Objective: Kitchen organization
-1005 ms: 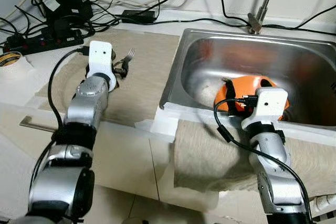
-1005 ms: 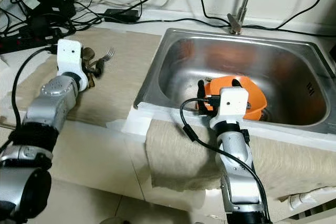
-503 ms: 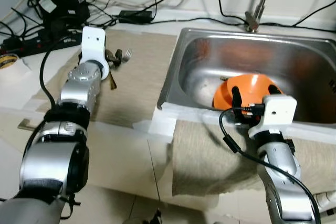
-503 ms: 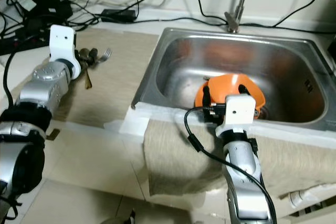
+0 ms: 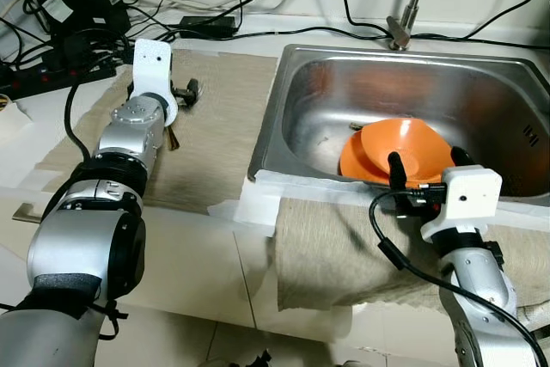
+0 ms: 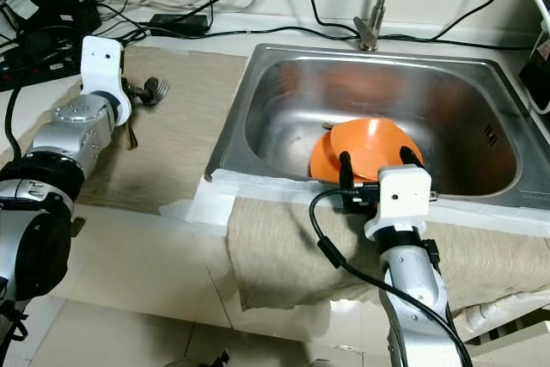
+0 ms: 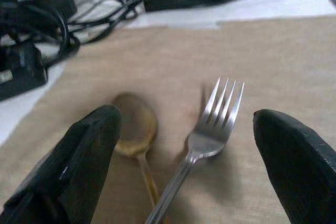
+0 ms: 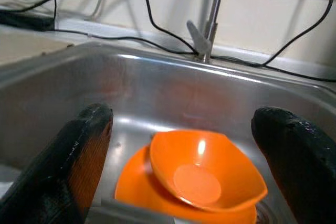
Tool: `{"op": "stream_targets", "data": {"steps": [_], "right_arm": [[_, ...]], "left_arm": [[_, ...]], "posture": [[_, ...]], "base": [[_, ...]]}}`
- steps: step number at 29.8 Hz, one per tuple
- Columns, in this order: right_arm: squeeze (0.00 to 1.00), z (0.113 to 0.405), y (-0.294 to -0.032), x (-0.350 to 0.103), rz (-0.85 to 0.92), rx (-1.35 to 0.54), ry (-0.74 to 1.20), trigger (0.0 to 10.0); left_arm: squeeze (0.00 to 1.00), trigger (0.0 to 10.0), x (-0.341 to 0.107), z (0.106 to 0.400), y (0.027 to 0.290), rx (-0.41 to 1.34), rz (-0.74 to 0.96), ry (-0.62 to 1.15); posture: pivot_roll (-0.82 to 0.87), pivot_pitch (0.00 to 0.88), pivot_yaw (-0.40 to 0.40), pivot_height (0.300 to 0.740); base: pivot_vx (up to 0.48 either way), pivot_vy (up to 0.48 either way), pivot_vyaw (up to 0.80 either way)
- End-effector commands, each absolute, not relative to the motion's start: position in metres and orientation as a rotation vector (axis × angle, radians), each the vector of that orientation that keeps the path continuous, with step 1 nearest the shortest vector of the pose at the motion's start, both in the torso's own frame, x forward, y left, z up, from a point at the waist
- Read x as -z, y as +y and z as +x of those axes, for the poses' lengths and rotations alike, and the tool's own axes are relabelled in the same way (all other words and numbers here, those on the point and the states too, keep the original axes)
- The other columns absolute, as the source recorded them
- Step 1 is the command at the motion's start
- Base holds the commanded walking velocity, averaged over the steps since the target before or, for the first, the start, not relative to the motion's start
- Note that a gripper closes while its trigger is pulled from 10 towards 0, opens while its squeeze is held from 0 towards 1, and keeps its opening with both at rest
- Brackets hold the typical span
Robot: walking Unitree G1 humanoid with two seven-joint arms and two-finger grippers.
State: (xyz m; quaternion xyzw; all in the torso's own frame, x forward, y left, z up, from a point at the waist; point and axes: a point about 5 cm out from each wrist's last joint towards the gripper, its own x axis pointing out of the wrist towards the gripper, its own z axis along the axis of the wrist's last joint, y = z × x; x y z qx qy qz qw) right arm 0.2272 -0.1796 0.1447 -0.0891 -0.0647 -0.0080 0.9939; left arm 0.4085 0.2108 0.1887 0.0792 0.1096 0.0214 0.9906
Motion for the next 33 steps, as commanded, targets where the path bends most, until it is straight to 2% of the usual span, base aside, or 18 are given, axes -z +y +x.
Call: {"op": "stream_targets", "data": {"steps": [1,17,33], "right_arm": [[0.0,0.225,-0.183,-0.15,-0.189,0.02,-0.136,10.0],[0.0,0.206,-0.195,-0.157,-0.241,0.007,-0.084,10.0],[0.0,0.202,-0.192,-0.157,-0.235,-0.002,-0.059,10.0]], "left_arm": [[0.0,10.0,-0.2,0.411,0.213,-0.046,0.172,0.196],[0.0,10.0,-0.182,0.407,0.218,-0.087,0.156,0.256],[0.0,10.0,-0.163,0.401,0.219,-0.071,0.153,0.381]], "posture": [[-0.21,0.0,0.027,0.736],[-0.28,0.022,-0.021,0.736],[-0.27,0.04,-0.012,0.736]], "base": [[0.0,0.0,0.0],[0.0,0.0,0.0],[0.0,0.0,0.0]]}}
